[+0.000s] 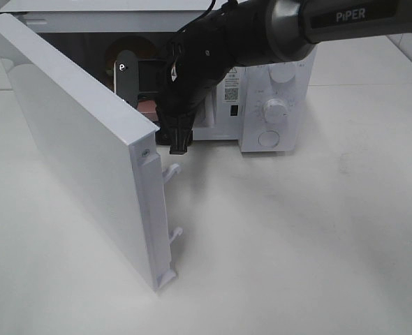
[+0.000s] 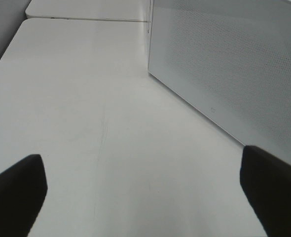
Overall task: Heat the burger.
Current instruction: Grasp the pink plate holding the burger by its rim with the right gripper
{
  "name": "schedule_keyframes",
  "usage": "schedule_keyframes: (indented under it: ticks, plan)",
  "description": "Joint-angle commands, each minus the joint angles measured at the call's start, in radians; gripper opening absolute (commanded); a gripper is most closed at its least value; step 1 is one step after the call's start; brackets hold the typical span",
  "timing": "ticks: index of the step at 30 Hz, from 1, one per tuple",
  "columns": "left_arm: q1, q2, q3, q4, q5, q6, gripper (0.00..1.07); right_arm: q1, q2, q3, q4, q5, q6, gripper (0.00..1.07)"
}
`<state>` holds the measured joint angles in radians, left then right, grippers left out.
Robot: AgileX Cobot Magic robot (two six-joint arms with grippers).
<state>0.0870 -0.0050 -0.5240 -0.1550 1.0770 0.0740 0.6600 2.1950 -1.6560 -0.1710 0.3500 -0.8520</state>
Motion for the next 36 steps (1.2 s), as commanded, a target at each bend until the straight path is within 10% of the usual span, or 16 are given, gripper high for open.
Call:
schedule_keyframes:
  ticks: [1, 31, 36]
  plan:
    - [0.003, -0.016, 0.003, -0.001, -0.009, -0.005, 1.0, 0.006, 0.033, -0.047, -0.003, 0.006, 0.015, 0.9]
    - [0.003, -0.016, 0.003, -0.001, -0.009, -0.005, 1.0, -0.02, 0.226, -0.362, 0.073, 0.17, -0.067, 0.83]
    - [0.003, -0.016, 0.003, -0.001, -0.009, -0.005, 1.0, -0.02, 0.238, -0.364, 0.072, 0.166, -0.107, 0.51]
